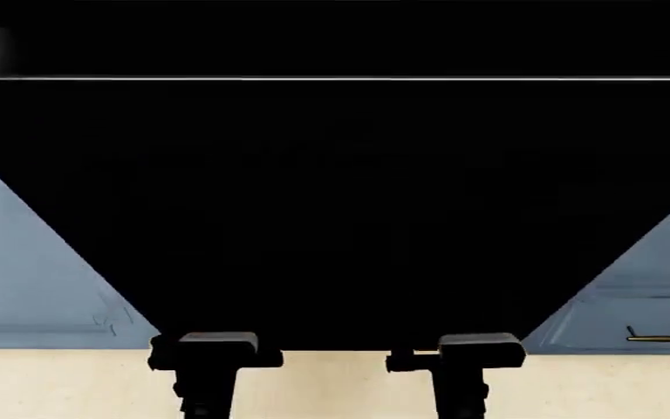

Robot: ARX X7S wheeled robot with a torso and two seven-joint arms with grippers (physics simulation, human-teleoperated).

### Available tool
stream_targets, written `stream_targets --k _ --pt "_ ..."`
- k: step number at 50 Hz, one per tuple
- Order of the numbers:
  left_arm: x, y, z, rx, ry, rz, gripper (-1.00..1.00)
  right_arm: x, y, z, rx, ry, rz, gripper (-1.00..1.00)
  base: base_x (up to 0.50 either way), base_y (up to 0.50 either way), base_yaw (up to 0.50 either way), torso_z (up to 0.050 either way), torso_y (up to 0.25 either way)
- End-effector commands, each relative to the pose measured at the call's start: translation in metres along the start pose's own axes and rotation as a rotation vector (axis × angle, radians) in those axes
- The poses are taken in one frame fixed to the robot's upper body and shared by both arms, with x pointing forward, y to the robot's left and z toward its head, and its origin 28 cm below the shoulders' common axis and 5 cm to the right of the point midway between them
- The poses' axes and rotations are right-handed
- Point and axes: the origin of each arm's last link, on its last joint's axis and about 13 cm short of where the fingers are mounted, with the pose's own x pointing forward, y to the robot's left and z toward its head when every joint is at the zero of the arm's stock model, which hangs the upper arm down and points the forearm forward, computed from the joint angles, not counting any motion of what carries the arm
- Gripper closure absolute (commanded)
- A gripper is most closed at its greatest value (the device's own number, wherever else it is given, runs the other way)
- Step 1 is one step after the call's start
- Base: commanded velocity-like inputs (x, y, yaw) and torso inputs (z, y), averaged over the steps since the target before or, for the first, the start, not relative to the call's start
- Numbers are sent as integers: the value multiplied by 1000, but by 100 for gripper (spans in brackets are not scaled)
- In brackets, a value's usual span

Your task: Close the dishwasher door

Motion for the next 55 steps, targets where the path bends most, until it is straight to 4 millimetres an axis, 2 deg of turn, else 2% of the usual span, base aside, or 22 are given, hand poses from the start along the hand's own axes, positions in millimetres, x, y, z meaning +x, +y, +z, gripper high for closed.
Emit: stream_targets --k 1,18,29,40,53,55 --pt "28 -4 46 -33 -160 11 -100 35 -1 45 20 -173 -20 -100 0 0 0 0 11" --pt "37 -5 60 -18 -188 13 -100 47 -2 65 -14 -217 -1 -100 0 0 0 0 4" --pt "39 -6 68 -15 -201 11 -100 58 -10 71 -21 -222 -30 -100 1 0 0 0 3" --pt "58 -9 72 1 -189 13 -100 74 -17 74 -23 -205 -57 -100 2 0 0 0 3" --pt "65 -5 76 8 -191 24 -100 87 -16 88 -43 -224 -49 -100 3 0 0 0 2" --pt "66 -5 77 9 -194 26 -100 88 -17 90 1 -214 -47 -100 12 0 4 0 0"
